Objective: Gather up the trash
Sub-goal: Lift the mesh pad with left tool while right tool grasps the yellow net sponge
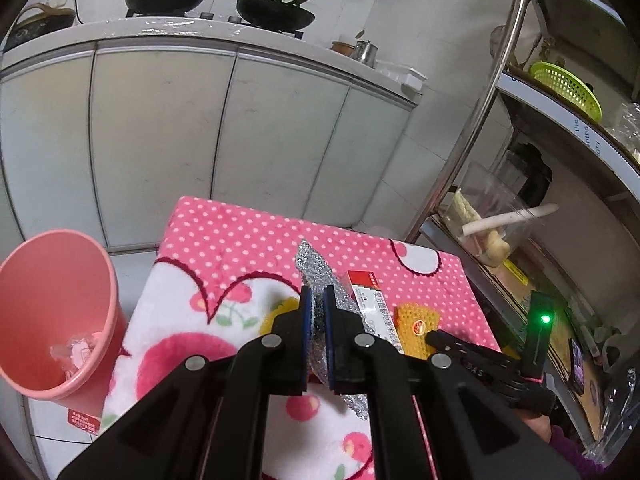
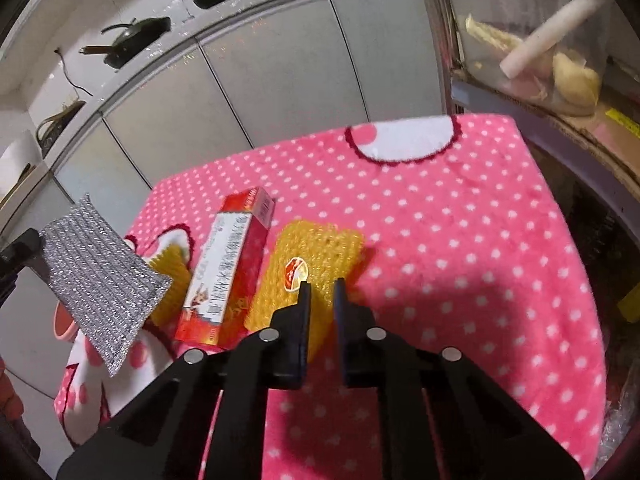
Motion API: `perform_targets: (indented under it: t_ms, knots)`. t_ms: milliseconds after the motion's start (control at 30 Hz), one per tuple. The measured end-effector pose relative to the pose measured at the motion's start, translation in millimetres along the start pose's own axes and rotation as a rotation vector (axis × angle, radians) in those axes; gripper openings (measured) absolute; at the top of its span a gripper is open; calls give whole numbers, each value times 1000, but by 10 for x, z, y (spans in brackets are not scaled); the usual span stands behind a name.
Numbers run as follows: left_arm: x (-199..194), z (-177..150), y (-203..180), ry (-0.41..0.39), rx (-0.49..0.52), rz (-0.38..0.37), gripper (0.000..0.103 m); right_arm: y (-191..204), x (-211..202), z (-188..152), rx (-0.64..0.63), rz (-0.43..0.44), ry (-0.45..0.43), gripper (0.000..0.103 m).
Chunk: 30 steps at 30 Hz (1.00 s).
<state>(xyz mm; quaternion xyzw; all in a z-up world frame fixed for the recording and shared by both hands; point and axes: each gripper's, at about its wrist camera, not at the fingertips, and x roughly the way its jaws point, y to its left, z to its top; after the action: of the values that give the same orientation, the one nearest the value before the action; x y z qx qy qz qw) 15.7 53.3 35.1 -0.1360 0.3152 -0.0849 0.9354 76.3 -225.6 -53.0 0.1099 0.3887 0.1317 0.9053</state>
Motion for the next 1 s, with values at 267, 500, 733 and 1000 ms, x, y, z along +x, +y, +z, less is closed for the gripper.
perform_targets:
  t_ms: [267, 500, 733, 1000]
  knots:
    - [-96, 35, -98, -17, 12, 29, 5, 73, -385, 47, -26, 44, -104, 11]
    - [-165, 54, -211, -28, 34, 39, 5, 109, -632, 94, -24, 89, -160, 11]
    - [-277, 99, -208, -54, 37, 52, 5, 198, -705, 106, -43, 101, -174, 11]
    - [-428, 161, -117, -90, 26, 70, 5, 376, -746, 118, -79, 105, -174, 11]
